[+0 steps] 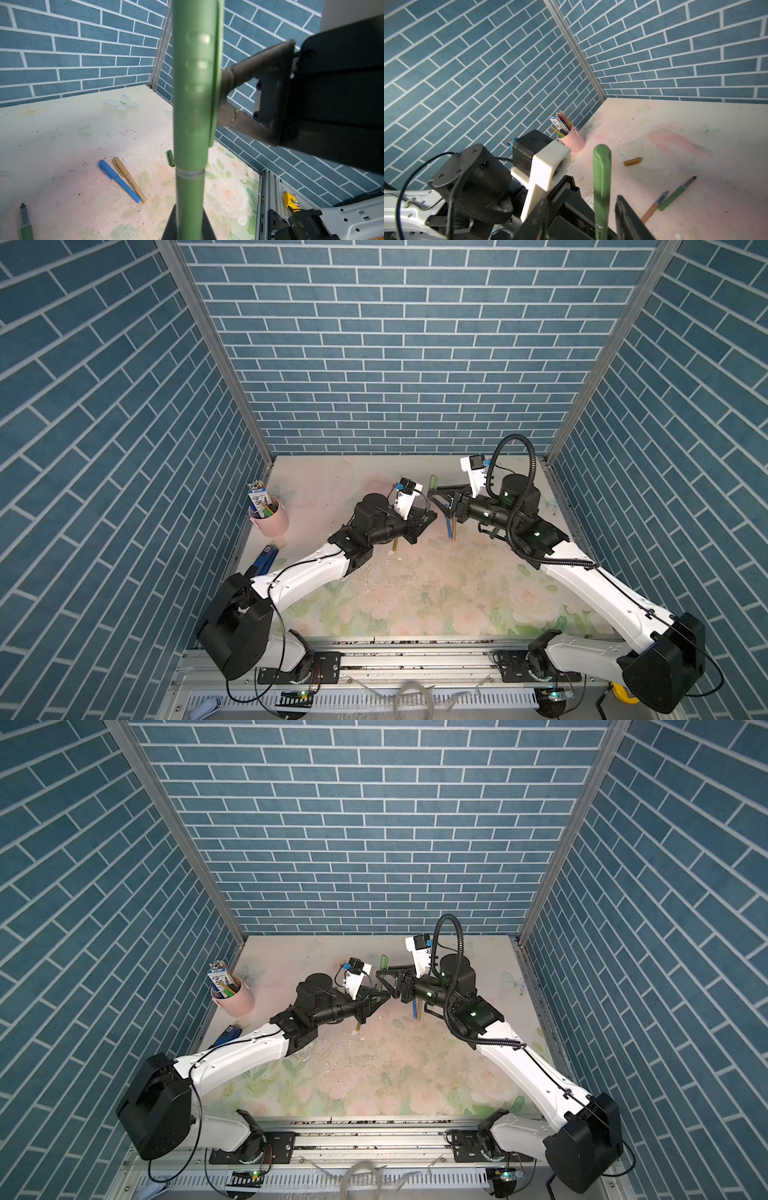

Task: Insert pens into pen caps
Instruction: Put on the pen cap to the pen.

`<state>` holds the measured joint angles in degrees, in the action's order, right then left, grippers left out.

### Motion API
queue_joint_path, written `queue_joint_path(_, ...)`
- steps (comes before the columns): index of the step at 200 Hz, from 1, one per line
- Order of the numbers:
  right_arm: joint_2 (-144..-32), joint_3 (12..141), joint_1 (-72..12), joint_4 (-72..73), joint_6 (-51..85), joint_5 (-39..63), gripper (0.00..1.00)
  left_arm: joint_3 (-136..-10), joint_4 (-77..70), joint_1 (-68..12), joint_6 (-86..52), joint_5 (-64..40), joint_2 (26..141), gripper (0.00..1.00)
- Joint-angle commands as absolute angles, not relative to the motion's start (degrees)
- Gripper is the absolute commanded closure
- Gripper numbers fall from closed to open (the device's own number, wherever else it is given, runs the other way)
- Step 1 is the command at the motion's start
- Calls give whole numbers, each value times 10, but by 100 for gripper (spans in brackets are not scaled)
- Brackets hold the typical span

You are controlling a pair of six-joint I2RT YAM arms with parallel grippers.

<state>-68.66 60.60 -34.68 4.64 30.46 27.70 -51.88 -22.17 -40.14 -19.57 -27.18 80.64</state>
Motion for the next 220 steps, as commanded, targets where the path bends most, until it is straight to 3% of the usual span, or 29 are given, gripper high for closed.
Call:
queue_joint_path(1,-685,655,-343,-34,253,254,48,-524,-240,-400,-183,-278,795,100)
queue_joint_path(109,-771,762,-336,-102,247,278,75,-523,-242,-400,-173,-283,797,100)
queue_joint_path(140,-769,742,-337,-78,258,300,93,-523,-243,-400,-175,-279,797,100)
queue_joint_path(220,-761,657,-354,-26,275,324,97,-617,-248,-398,-174,-215,811,100)
